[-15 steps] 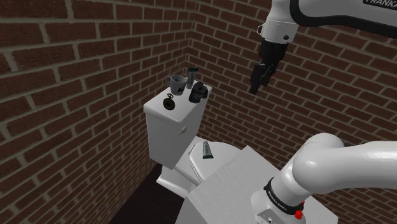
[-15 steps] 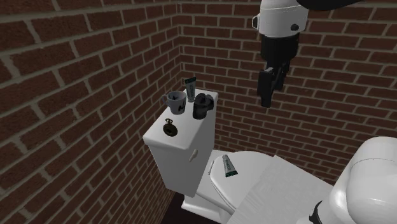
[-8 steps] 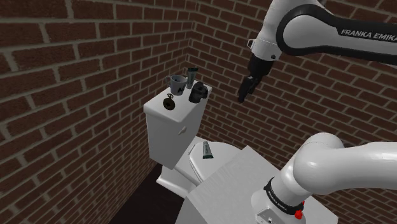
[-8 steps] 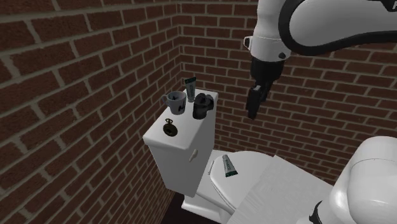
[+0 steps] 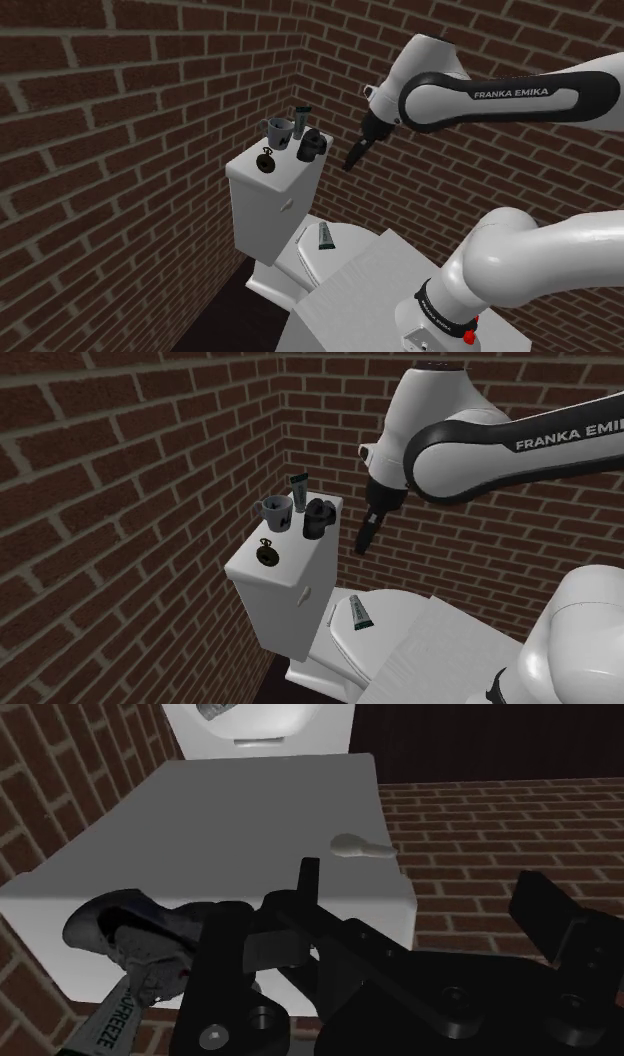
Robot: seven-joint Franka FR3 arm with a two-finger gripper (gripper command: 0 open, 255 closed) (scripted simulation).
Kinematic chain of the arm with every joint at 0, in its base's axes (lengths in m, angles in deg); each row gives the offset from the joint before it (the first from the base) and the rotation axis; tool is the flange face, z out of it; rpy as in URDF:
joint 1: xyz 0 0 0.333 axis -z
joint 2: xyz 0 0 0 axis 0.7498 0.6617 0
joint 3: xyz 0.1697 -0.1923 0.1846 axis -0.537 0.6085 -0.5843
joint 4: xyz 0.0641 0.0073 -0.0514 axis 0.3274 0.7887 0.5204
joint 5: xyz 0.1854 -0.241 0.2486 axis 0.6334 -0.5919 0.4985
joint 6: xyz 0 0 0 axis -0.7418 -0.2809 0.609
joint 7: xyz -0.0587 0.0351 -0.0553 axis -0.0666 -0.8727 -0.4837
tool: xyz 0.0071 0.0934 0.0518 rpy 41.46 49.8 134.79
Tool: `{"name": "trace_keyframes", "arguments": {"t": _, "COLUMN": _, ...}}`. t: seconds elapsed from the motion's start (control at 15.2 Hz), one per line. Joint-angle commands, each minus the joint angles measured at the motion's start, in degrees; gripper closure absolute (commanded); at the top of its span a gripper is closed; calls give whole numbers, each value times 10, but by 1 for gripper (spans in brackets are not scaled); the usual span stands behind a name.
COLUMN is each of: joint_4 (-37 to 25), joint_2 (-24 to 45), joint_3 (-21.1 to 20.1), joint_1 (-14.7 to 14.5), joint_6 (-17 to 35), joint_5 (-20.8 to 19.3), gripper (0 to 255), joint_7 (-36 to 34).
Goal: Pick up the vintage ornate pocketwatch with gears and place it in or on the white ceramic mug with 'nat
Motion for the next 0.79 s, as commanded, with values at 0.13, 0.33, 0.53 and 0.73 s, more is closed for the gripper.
{"name": "trace_keyframes", "arguments": {"t": 0.13, "joint_4": 25, "joint_2": 74, "joint_3": 27, "joint_1": -26, "joint_6": 156, "joint_5": 16, "gripper": 0, "joint_7": 47}}
{"name": "trace_keyframes", "arguments": {"t": 0.33, "joint_4": 26, "joint_2": 144, "joint_3": 57, "joint_1": -60, "joint_6": 266, "joint_5": 42, "gripper": 0, "joint_7": 95}}
{"name": "trace_keyframes", "arguments": {"t": 0.53, "joint_4": 13, "joint_2": 221, "joint_3": 108, "joint_1": -125, "joint_6": 369, "joint_5": 100, "gripper": 0, "joint_7": 168}}
{"name": "trace_keyframes", "arguments": {"t": 0.73, "joint_4": -18, "joint_2": 296, "joint_3": 214, "joint_1": -264, "joint_6": 453, "joint_5": 243, "gripper": 0, "joint_7": 311}}
